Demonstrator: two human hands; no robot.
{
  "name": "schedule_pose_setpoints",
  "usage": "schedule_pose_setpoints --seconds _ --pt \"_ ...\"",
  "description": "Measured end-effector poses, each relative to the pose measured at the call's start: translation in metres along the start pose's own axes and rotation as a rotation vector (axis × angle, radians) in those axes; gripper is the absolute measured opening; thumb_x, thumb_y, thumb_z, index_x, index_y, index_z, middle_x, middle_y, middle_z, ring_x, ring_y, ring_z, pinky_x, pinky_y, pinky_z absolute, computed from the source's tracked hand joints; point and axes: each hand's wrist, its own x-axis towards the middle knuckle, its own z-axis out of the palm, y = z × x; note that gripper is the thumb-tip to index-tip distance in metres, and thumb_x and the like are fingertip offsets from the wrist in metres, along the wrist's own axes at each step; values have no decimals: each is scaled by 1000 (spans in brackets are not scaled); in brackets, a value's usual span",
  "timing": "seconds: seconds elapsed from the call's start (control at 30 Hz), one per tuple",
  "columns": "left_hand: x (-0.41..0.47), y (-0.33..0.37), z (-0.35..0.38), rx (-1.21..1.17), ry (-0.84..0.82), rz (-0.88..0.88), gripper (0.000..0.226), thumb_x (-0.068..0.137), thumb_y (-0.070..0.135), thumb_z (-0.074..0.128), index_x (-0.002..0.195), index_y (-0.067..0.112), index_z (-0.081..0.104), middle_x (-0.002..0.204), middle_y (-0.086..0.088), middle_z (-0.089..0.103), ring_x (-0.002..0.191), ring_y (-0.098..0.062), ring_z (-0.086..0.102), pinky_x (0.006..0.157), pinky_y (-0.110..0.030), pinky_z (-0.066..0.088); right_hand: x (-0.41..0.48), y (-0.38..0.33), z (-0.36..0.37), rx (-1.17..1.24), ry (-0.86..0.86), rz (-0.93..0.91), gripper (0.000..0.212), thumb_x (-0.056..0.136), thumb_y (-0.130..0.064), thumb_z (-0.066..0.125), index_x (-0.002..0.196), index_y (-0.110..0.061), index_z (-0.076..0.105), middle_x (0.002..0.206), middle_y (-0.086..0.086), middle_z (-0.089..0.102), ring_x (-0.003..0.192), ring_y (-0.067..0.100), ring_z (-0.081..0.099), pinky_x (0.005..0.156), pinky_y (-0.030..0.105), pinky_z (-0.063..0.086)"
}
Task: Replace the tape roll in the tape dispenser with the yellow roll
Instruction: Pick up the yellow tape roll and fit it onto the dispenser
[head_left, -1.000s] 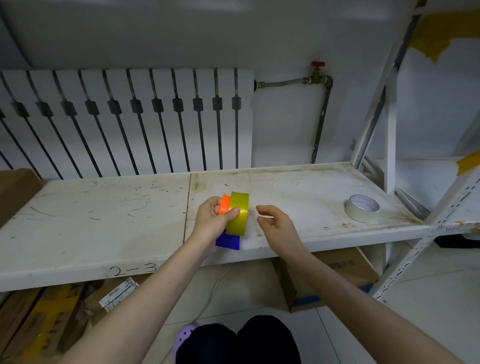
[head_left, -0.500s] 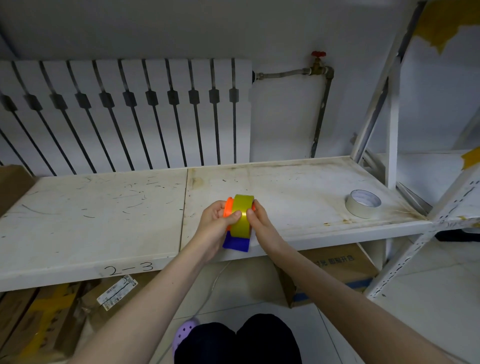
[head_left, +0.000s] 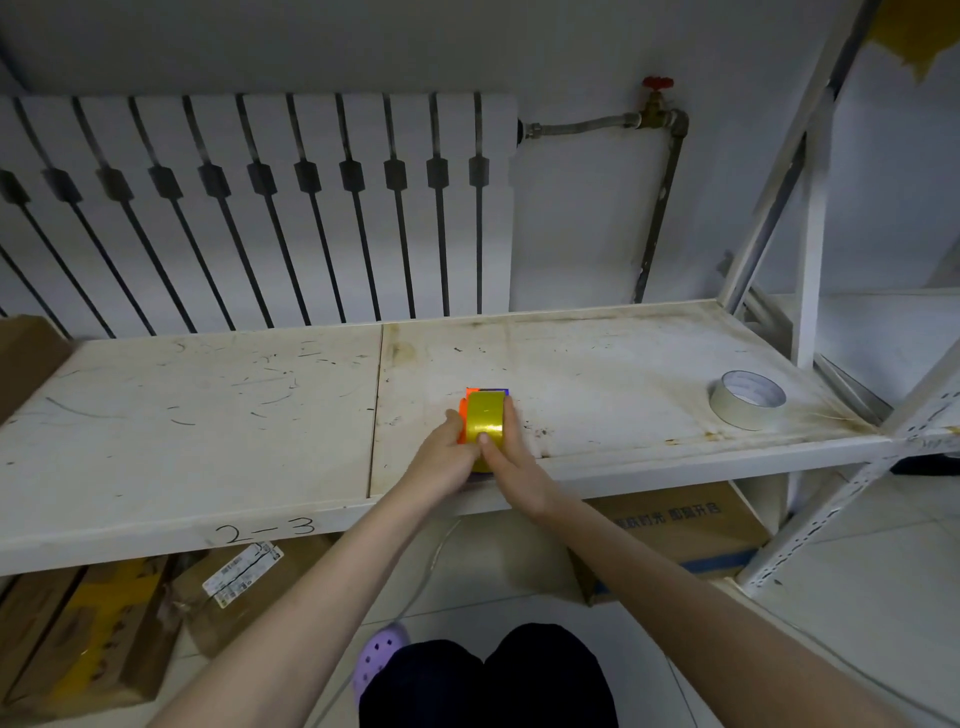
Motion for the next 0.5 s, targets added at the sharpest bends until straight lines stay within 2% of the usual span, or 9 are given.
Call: schedule_pose_setpoints --seconds 0.07,0.13,0.2,0.23,0.3,0.37,0.4,0.47,0.5 --pt "-1 -4 -3 -43 -6 17 39 82 2 48 120 11 55 114 -16 64 113 -34 59 97 -48 47 1 4 -9 10 -28 -36 64 98 -42 31 149 -23 -2 157 -1 8 144 15 13 117 35 18" --pt "-3 -4 -1 -55 23 28 48 85 7 54 132 11 47 126 -11 59 121 -30 55 99 -44 47 1 6 -20 81 29 -44 48 100 -35 31 145 -22 25 145 -2 36 133 13 35 109 33 32" --pt "-4 4 4 85 187 36 72 85 27 64 144 7 28 137 -10 47 127 -28 47 92 -37 45 -1 10 -26 111 186 -6 34 100 -23 34 132 -15 45 131 1 51 119 13 48 103 32 39" --pt "-3 9 7 201 274 39 82 80 40 66 144 6 26 136 -11 46 125 -28 48 87 -36 45 0 14 -26 66 241 28 32 99 -17 36 127 -11 50 128 4 55 117 15 50 104 35 40" --pt "-1 19 13 419 373 14 93 70 62 66 137 8 33 127 -10 49 117 -27 52 78 -35 45 -2 18 -25 -20 197 61 35 92 -1 35 118 -5 58 119 9 61 112 21 55 101 37 44" --pt "2 25 16 555 400 -5 87 63 70 65 122 10 46 112 -8 55 105 -24 57 71 -32 46 -4 21 -24 -101 101 42 45 84 13 31 110 -3 63 112 12 64 109 25 57 97 35 46" --pt "4 26 16 582 402 1 77 63 69 66 111 12 52 103 -6 58 96 -22 59 64 -29 45 -6 21 -25 -122 73 39 50 81 16 30 113 -5 62 119 13 62 113 25 57 100 37 45" --pt "4 28 11 597 394 25 54 69 59 67 93 12 55 88 -3 59 80 -20 55 54 -25 38 -9 21 -31 -115 89 57 58 80 17 29 121 -12 59 132 10 55 120 24 55 102 39 45" --pt "4 28 7 605 387 41 47 73 53 68 88 11 54 86 -4 60 76 -19 52 53 -26 36 -10 22 -34 -116 118 72 58 81 16 30 122 -14 58 134 9 52 119 24 55 99 38 46"
